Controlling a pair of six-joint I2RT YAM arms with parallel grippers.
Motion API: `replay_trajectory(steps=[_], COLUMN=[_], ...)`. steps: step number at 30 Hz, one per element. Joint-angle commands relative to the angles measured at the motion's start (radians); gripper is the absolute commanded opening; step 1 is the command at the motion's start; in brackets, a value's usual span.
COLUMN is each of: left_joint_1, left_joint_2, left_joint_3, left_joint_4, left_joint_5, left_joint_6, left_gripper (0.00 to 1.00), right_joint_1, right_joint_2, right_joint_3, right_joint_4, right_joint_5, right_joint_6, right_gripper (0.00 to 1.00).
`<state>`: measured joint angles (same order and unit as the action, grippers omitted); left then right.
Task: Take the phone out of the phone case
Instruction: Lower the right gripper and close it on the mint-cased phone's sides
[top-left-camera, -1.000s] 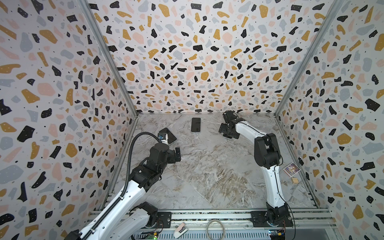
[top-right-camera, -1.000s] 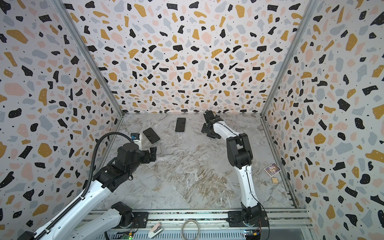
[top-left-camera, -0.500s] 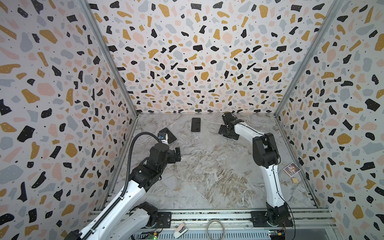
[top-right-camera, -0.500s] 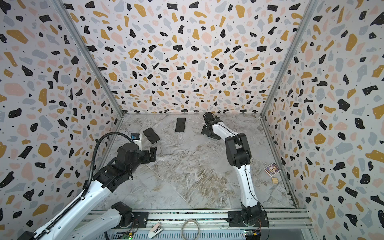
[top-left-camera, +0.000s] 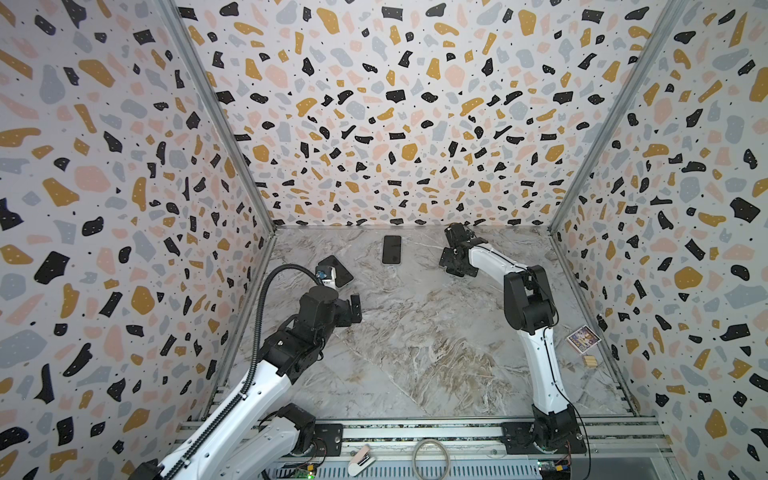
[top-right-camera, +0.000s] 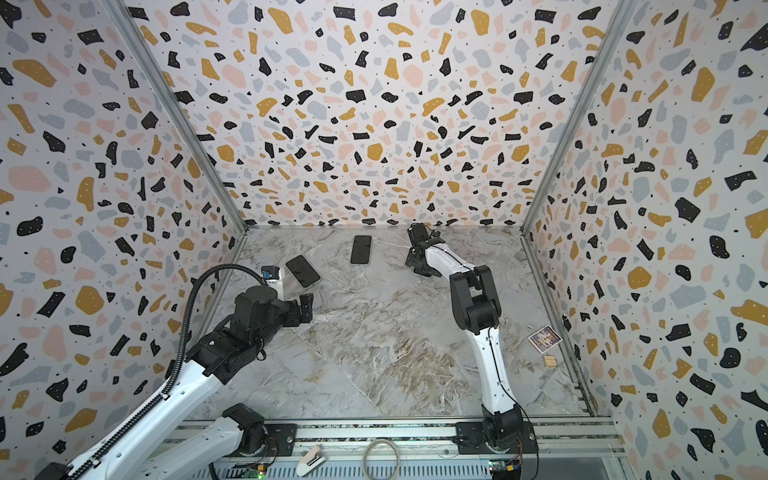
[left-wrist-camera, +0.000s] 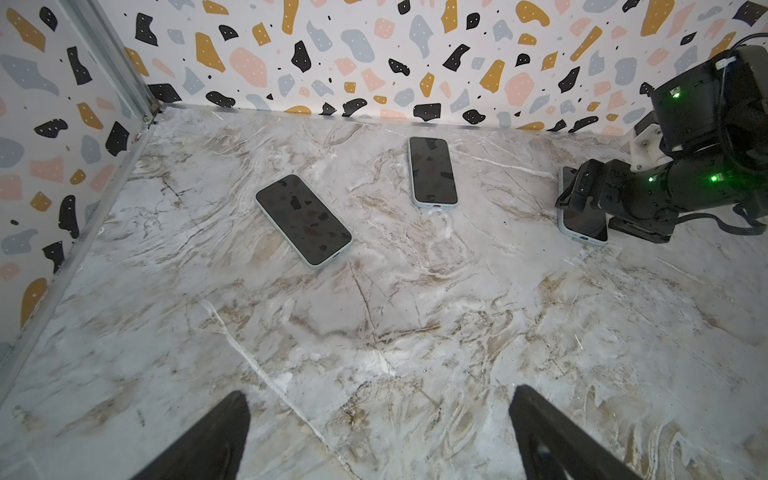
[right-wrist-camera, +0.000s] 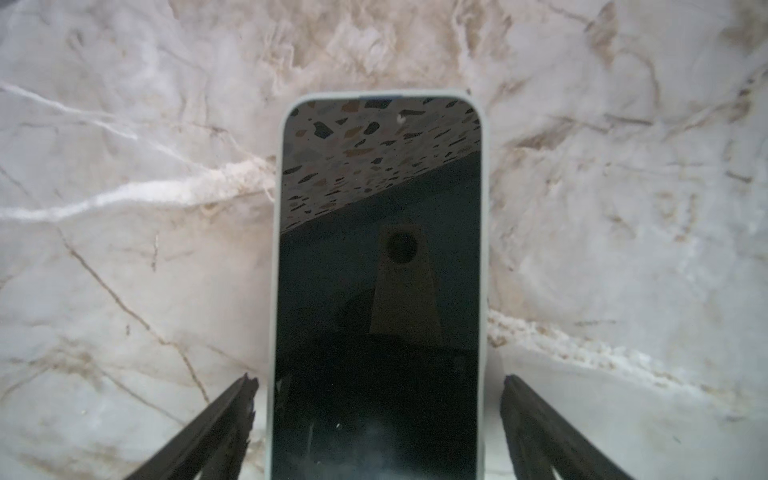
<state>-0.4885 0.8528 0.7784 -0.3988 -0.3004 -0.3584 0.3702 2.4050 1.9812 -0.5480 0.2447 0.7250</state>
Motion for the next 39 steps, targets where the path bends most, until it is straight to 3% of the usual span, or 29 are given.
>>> replay_trajectory(steps=[1,13,23,28,35,39], left_joint_1=[-0.005,-0.004,-0.004,-0.005,-0.005,-0.005], left_joint_2=[-0.007,-0.005,0.003,0.009,0.048,0.111], left_joint_3=[-0.011,-0.012,-0.011,-0.012,-0.047,-0.048], left_joint_4=[0.018,0.017,0.022,0.039,0.191,0.328], left_joint_5=[-0.012,-0.012,0.006,0.044,0.247,0.45], left_joint_6=[0.012,0.015,0.015,0.003,-0.123,-0.258], left_gripper=[1.0,1.0,1.0,1.0,1.0,1.0], right_joint_1=[-0.011,0.001,-0.001,-0.003,-0.002,-0.004], right_joint_2=[0.044,0.038,-0.013,-0.044,-0.162,-0.263], right_joint_3=[0.022,0.023,-0.033,-0.07,-0.231,-0.372], right_joint_4=[-0.039,-0.044,-0.02,-0.001,0.118,0.228], right_joint_5=[-0.029,-0.047,-0.035,-0.018,-0.033,-0.038], right_joint_6=[-0.004,-0.012,-0.024,-0.045,-0.095,-0.115], right_gripper=[0.92,0.86,0.68,0.55,0.48,0.47])
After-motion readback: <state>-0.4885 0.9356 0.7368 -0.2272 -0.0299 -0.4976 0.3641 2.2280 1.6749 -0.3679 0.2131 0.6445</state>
